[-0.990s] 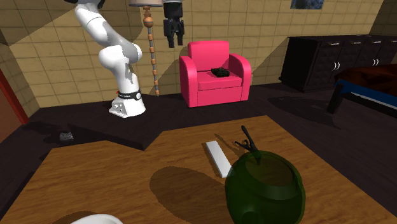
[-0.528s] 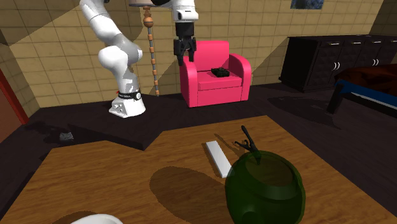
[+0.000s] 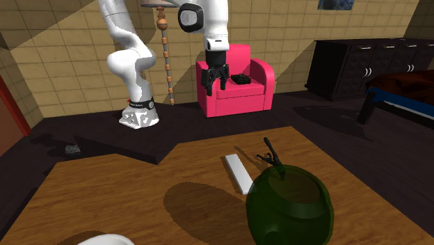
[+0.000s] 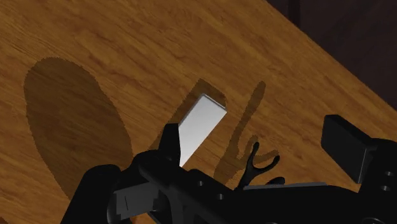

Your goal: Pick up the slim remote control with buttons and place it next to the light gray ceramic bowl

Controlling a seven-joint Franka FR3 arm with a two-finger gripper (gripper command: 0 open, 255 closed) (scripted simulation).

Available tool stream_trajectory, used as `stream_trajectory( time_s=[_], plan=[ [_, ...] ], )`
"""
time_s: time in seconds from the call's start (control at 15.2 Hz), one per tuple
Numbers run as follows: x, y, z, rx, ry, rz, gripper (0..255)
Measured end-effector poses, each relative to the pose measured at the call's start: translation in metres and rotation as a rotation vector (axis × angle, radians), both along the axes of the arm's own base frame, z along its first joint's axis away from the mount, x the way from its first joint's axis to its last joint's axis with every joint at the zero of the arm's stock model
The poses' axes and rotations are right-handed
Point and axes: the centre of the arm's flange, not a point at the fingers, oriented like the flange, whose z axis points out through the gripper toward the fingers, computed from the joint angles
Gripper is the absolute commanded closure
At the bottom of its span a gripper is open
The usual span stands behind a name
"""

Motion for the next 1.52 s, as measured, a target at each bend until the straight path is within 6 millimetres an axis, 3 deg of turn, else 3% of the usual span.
stream_trajectory(
  time_s=[0.53, 1.06, 1.39, 1.52],
  plan=[
    [0.062, -0.033, -0.080, 0.003, 0.005, -0.169, 0],
    [0.111, -0.070, -0.161, 0.007, 0.010, -0.338, 0],
    [0.137, -0.103, -0.219, 0.008, 0.014, -0.443, 0],
    [0.144, -0.114, -0.232, 0.009, 0.015, -0.477, 0]
  ],
)
